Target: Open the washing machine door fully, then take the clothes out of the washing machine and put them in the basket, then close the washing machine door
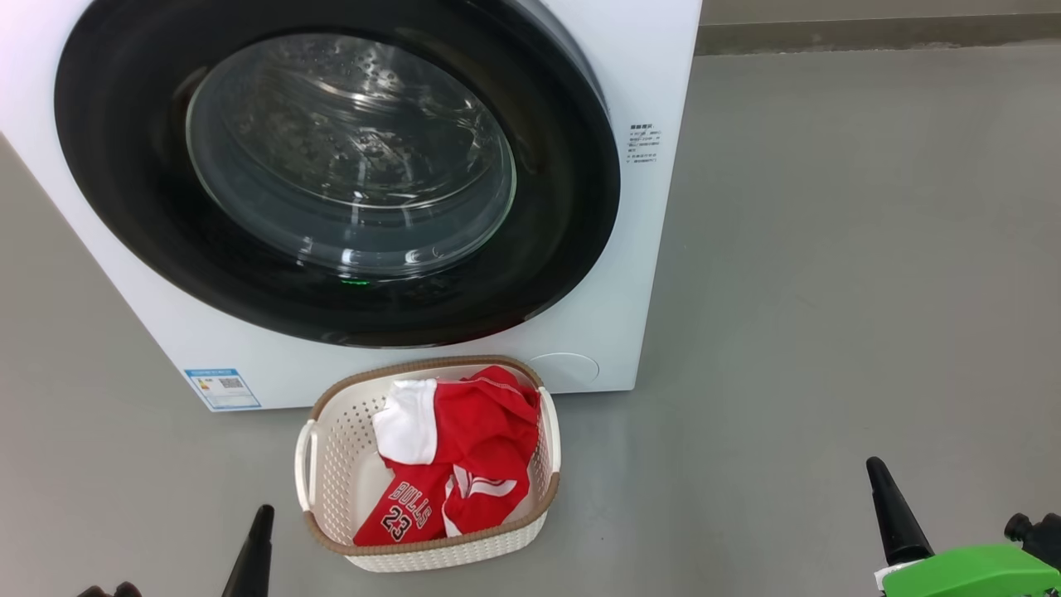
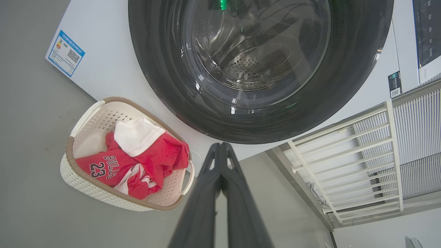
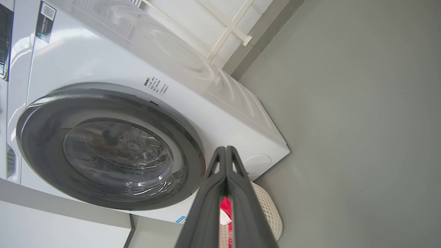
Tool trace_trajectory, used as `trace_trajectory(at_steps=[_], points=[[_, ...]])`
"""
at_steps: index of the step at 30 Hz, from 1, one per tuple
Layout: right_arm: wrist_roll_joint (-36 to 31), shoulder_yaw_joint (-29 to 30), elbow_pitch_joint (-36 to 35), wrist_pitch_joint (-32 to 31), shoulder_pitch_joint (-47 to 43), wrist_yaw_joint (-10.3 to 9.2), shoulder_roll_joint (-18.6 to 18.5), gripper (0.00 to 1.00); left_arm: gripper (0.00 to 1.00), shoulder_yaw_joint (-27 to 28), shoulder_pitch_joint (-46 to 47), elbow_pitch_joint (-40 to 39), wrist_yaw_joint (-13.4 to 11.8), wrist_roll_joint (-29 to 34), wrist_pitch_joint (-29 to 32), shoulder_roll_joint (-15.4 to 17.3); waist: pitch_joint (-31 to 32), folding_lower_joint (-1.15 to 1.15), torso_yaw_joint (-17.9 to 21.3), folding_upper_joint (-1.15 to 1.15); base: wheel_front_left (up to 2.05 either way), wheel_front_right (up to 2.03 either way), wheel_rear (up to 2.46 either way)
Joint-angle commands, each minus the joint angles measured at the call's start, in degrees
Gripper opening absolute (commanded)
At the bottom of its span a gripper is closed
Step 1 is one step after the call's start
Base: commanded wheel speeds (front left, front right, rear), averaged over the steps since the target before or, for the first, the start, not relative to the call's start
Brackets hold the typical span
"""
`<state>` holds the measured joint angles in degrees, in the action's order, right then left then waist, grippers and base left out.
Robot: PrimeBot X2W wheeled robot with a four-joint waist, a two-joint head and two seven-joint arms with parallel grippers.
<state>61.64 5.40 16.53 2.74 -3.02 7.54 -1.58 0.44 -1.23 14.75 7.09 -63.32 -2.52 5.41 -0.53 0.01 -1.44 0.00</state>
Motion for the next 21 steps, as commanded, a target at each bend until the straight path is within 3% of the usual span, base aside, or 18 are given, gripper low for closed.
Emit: trace_trajectory(at_steps=[1,21], points=[[1.65,-0.28,-1.68,-0.39,2.62,-0.03,-1.09,0.00,0.00,1.80,2.56,-1.19,0.24,-1.70,0.48,0.37,0.01,0.00,0.03,0.00,0.00,0.00,0.00],[13.52,0.06,-2.02,-3.79,5.26,-0.04,-1.35,0.00,0.00,3.36,4.51,-1.00,0.30,-12.82,3.80,-0.67,0.15,0.00,0.60,0.00,0.00,0.00,0.00]])
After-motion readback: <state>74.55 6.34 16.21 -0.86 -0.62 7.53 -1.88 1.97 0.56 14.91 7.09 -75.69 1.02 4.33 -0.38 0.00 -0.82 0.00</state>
